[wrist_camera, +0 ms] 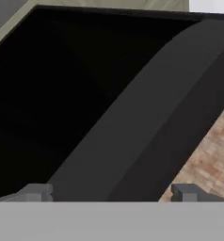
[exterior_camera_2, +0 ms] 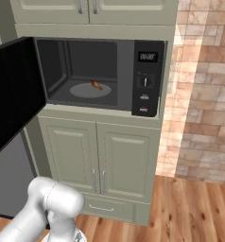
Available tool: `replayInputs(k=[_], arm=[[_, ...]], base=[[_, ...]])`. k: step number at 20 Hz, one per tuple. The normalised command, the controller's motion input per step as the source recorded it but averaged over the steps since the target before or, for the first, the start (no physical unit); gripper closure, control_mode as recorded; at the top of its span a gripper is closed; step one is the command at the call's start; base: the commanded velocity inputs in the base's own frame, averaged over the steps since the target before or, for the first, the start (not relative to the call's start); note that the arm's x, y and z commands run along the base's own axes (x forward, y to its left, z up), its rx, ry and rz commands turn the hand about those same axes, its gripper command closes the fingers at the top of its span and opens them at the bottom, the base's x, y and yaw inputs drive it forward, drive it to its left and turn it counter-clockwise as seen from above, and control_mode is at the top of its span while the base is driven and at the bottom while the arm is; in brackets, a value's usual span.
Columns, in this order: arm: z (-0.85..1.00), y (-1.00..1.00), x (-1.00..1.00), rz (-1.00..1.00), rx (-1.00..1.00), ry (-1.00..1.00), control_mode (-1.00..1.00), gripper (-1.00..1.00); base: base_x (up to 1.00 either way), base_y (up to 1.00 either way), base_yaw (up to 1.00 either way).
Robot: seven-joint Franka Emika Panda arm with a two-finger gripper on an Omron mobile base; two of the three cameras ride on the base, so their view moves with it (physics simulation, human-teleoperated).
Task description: Close the microwave door.
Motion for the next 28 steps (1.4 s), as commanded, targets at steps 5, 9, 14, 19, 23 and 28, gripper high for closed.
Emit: replayInputs(k=[5, 9, 14, 19, 23, 28], arm=[[-0.77, -0.24, 0.93, -0.03, -0.01, -0.14, -1.0, -1.0], [-0.17, -0.04, 0.36, 0.0, 0.01, -0.19, -1.0, -1.0], [0.0, -0.7, 0.0, 0.0, 0.2, -0.29, -1.0, -1.0], [0.05, -0.81, 0.08, -0.05, 0.24, -0.15, -1.0, -1.0], [0.21, -0.89, 0.01, -0.03, 0.21, 0.0, -1.0, -1.0], [0.03, -0.88, 0.03, 0.02, 0.13, 0.0, -1.0, -1.0]], base=[[0.0, 0.0, 0.0], [0.0, 0.0, 0.0], [0.0, 0.0, 0.0], [0.0, 0.0, 0.0], [0.0, 0.0, 0.0], [0.0, 0.0, 0.0]])
